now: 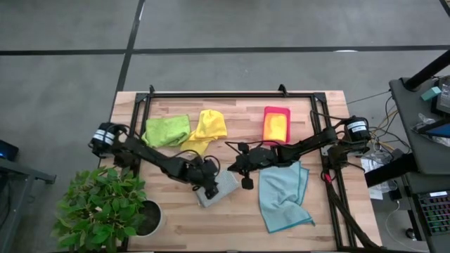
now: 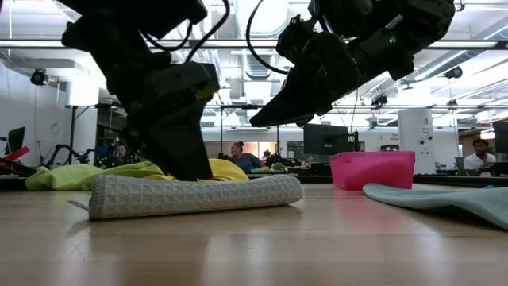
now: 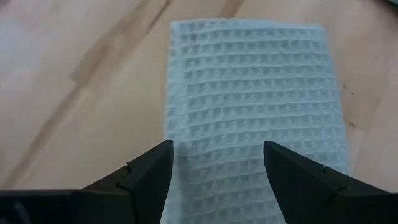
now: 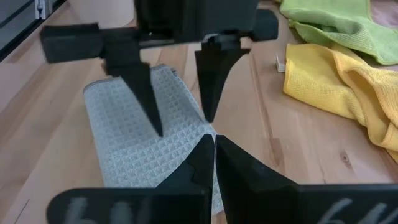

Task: Fold microfiber towels
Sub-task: Put the folded gray microfiber towel into the red bin

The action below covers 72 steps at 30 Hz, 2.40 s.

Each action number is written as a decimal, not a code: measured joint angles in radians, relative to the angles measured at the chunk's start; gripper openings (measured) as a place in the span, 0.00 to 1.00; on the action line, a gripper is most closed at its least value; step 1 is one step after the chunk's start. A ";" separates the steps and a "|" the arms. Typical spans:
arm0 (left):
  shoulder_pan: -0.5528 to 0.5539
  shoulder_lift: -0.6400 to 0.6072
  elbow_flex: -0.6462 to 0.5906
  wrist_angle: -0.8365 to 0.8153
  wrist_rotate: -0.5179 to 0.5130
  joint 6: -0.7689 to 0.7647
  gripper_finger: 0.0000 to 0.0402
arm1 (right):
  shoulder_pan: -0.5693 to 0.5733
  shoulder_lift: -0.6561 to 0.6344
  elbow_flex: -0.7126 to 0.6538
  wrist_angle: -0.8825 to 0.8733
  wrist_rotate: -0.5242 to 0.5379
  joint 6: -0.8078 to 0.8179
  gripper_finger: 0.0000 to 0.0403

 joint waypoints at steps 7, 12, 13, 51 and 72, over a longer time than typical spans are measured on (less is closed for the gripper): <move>0.000 0.055 0.010 0.004 0.001 -0.003 0.58 | 0.000 0.000 0.000 0.000 0.000 0.000 0.02; -0.001 0.069 0.013 0.012 -0.004 -0.001 0.57 | 0.000 0.000 0.000 0.000 0.000 0.000 0.02; 0.000 0.069 0.012 0.011 -0.004 -0.001 0.56 | 0.000 0.000 0.000 0.000 0.000 0.000 0.02; -0.136 0.104 -0.007 0.089 -0.373 0.262 0.06 | -0.063 0.095 0.007 -0.111 -0.184 0.607 0.63; -0.141 0.102 -0.021 0.145 -0.406 0.260 0.06 | -0.050 0.225 0.136 -0.083 -0.220 0.496 0.20</move>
